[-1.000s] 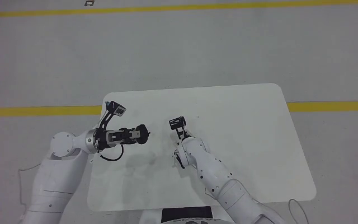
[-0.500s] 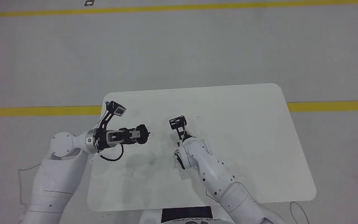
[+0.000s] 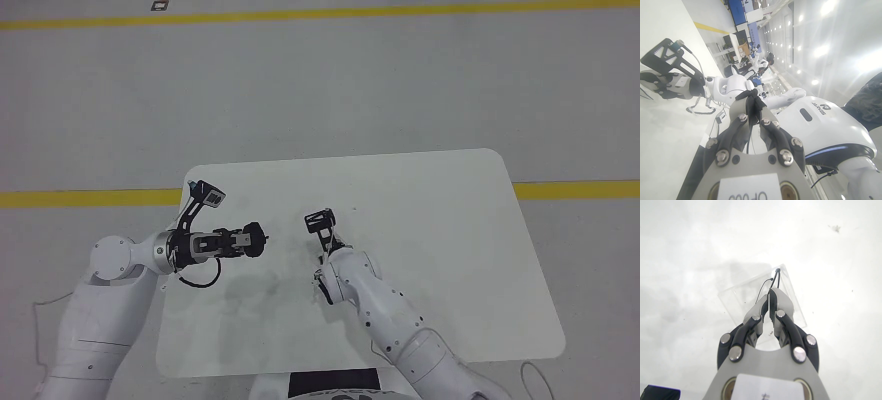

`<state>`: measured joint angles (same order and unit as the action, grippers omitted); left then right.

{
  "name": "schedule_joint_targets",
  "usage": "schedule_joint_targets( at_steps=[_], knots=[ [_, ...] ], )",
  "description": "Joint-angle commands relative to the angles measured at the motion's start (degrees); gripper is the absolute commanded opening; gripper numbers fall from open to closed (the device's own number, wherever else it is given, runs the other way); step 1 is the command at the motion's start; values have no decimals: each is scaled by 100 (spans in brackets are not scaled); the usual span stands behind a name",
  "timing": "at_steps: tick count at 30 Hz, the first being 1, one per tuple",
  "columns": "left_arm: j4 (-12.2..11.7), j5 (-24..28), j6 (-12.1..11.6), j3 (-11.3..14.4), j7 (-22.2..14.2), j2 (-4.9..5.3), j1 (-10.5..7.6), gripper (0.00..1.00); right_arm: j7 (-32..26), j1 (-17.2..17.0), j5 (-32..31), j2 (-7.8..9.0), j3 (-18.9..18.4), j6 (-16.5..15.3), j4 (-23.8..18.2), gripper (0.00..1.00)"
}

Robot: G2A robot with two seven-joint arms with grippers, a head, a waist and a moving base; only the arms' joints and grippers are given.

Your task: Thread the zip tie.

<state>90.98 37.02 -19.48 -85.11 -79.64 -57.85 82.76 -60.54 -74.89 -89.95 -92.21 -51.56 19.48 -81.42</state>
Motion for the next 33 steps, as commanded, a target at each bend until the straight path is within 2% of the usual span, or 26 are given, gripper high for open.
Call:
schedule_joint_targets(
  at_steps=[1, 8, 33],
  knots=[
    [0, 0, 0, 0, 0, 0, 0, 0, -4, 11, 0, -5, 6, 0, 25, 18],
    [0, 0, 0, 0, 0, 0, 0, 0, -4, 59, 0, -33, 56, 0, 132, 13],
    [0, 0, 0, 0, 0, 0, 0, 0, 15, 262, 0, -113, 172, 0, 505, 13]
  ],
)
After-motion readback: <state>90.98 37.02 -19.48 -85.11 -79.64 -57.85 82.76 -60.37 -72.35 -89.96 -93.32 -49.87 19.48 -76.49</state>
